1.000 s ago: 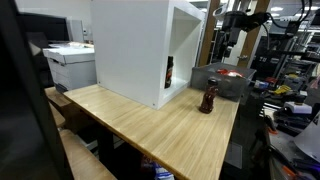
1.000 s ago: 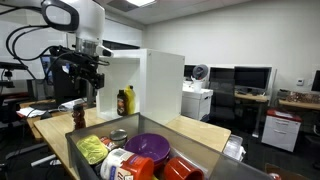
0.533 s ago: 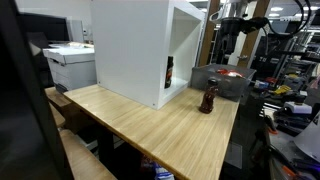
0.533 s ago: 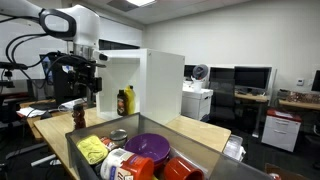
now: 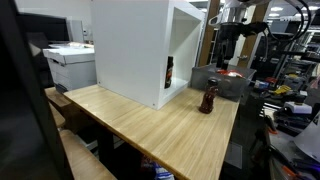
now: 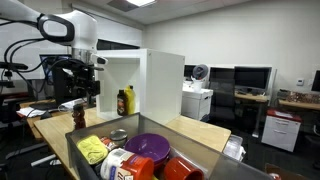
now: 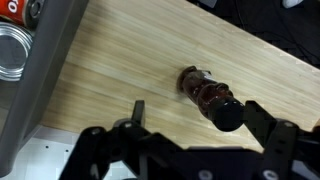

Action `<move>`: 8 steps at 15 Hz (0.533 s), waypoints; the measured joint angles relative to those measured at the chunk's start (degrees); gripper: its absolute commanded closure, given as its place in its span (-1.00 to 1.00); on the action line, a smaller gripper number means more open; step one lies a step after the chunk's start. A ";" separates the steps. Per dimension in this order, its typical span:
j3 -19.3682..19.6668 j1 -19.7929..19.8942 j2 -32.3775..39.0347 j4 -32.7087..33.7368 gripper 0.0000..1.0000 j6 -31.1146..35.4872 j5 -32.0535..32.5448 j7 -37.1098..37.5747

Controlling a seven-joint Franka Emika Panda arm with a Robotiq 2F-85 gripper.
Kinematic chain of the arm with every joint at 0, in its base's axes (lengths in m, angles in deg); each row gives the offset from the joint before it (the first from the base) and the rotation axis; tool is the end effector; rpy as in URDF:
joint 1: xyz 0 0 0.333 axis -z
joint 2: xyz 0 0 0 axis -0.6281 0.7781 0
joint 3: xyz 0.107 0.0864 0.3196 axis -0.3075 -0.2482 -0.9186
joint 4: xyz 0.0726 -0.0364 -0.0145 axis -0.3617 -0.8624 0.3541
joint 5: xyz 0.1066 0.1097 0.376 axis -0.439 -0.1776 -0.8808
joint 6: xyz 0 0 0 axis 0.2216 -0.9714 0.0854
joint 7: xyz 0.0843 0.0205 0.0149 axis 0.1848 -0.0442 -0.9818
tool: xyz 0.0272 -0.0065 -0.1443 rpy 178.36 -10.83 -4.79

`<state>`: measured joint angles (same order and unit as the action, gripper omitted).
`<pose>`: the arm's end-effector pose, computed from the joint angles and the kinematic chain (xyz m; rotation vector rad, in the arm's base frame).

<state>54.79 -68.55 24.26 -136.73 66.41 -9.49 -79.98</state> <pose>0.3942 -0.0086 0.3536 -2.9637 -0.5320 0.0458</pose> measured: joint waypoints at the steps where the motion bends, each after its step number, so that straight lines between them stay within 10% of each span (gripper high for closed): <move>1: -0.32 -0.32 0.00 -0.34 -1.00 0.04 0.00 0.04; 8: -1.64 -2.32 -0.02 -1.47 -1.00 0.25 -0.03 0.90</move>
<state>53.15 -70.86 24.24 -138.20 66.66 -9.52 -79.07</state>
